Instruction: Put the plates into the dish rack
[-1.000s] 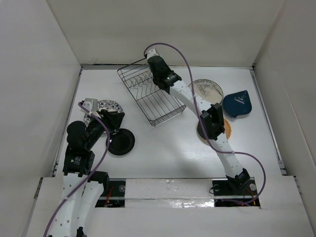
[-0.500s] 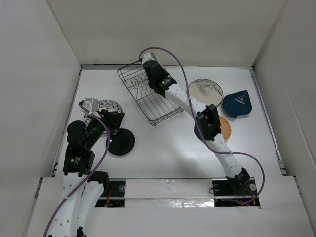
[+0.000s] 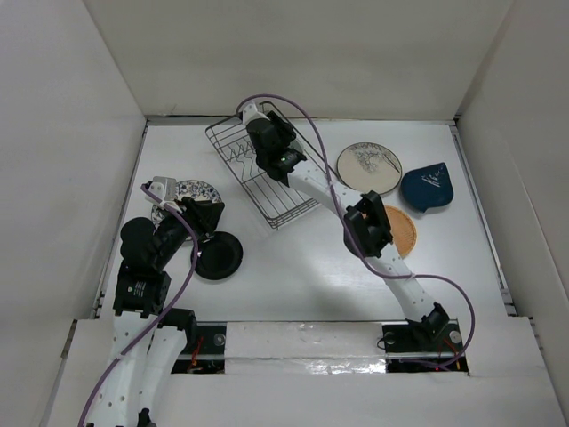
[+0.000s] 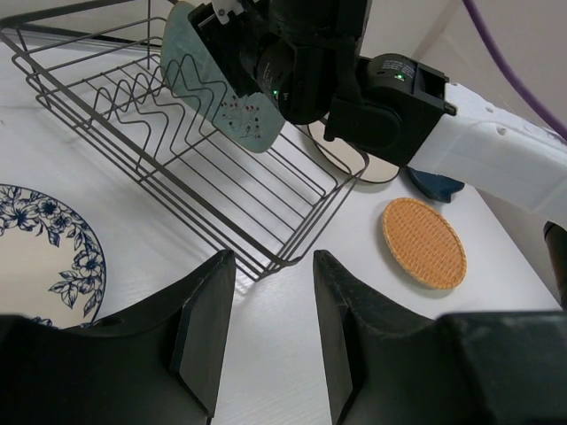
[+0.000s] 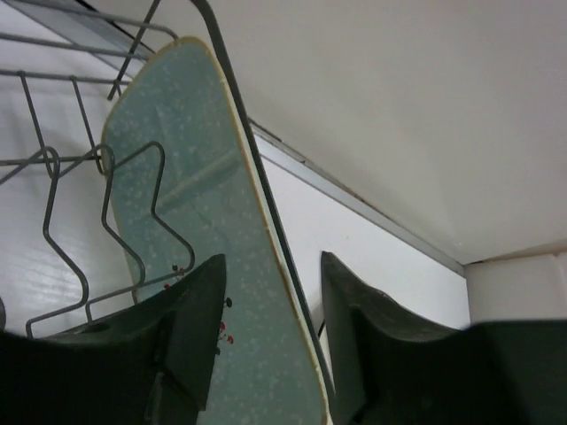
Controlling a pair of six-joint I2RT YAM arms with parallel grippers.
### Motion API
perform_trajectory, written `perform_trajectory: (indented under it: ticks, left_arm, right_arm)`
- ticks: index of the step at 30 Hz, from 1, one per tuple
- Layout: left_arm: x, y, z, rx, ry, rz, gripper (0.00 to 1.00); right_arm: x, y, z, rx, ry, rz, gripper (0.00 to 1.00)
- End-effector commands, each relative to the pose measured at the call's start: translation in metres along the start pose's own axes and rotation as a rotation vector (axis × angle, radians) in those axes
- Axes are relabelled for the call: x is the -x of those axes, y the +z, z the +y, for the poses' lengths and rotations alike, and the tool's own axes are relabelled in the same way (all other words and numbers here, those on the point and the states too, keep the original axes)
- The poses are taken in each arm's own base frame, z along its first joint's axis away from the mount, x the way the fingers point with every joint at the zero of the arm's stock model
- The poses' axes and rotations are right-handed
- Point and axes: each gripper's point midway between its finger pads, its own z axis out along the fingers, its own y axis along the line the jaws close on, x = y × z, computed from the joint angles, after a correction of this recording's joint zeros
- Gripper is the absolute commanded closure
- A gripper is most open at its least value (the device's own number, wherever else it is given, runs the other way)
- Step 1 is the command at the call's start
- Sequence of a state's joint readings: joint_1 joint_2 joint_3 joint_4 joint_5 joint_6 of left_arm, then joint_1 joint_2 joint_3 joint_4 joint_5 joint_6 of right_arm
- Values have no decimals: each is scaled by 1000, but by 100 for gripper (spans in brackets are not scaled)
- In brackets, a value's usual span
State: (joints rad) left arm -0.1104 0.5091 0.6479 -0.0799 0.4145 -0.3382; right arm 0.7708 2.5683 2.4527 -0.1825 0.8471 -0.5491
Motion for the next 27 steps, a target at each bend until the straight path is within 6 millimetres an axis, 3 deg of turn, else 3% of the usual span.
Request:
perform_trajectory:
  ticks: [1,3,4,5,6,7,8,9,10,11,12,13,14,15,16,17,18,19,20,21,22,23,24,25,26,27]
  left_arm:
    - [23,-4,-11,-27,40,-64,62]
    - [23,-3,-10,-23,39,-64,62]
    - [23,-3,-10,-20,39,-65,62]
    - [23,-3,-9,-16,39,-66,62]
    - [24,-3,-8,-11,37,-68,63]
    - [24,-3,-7,-3,35,-71,65]
    - [25,-4,-7,-1,36,-75,66]
    - [24,-3,-6,4,32,-74,69]
    - [25,-4,-5,7,33,-79,71]
    - [25,-4,-4,15,31,-83,78]
    - [26,-5,-4,18,31,-88,82]
    - [27,-5,-3,23,29,-91,86]
    - [26,-5,-2,26,29,-92,97]
    - [27,-5,-3,25,28,-95,100]
    - [27,-5,-2,27,28,-94,100]
    - [26,-6,-3,23,27,-94,100]
    - [27,-6,-3,22,28,-97,100]
    - [26,-6,-3,23,29,-96,100]
    - [26,-6,-4,19,29,-94,100]
    - [27,-7,-5,14,29,-96,100]
    - [27,-7,-6,12,30,-98,100]
    - [28,-7,-7,8,31,-100,100]
    - [28,-8,-7,7,30,-101,100]
    - [28,-8,-7,7,30,-101,100]
    - [28,-8,-8,2,33,-102,100]
    - [28,-8,-9,0,34,-103,98]
  right_arm:
    - [59,-29,-63,-93,191,-120,44]
    - [61,-36,-71,-85,212,-125,42]
    - [73,-48,-91,-87,267,-146,42]
    - [78,-54,-99,-81,289,-156,42]
    - [74,-61,-95,-58,286,-152,41]
    - [92,-83,-116,-43,360,-200,41]
    - [96,-94,-120,-24,386,-219,43]
    - [80,-96,-109,9,372,-197,49]
    - [84,-110,-106,48,439,-219,70]
    - [98,-136,-124,104,501,-276,82]
    - [94,-144,-123,142,529,-279,92]
    - [73,-146,-105,188,570,-254,100]
    - [76,-164,-127,198,633,-288,100]
    - [67,-171,-130,201,676,-285,100]
    - [32,-166,-118,202,742,-228,100]
    - [19,-167,-123,212,788,-215,100]
    - [5,-170,-159,174,876,-228,100]
    - [-10,-169,-171,159,939,-228,100]
    - [-51,-165,-155,177,996,-158,100]
    - [-72,-163,-193,109,1077,-171,100]
    - [-89,-161,-203,83,1156,-164,100]
    - [-128,-158,-195,64,1160,-100,100]
    - [-146,-156,-202,39,1187,-85,100]
    - [-168,-153,-229,-26,1228,-90,100]
    - [-177,-152,-229,-1,1267,-82,99]
    - [-199,-150,-225,-9,1277,-51,94]
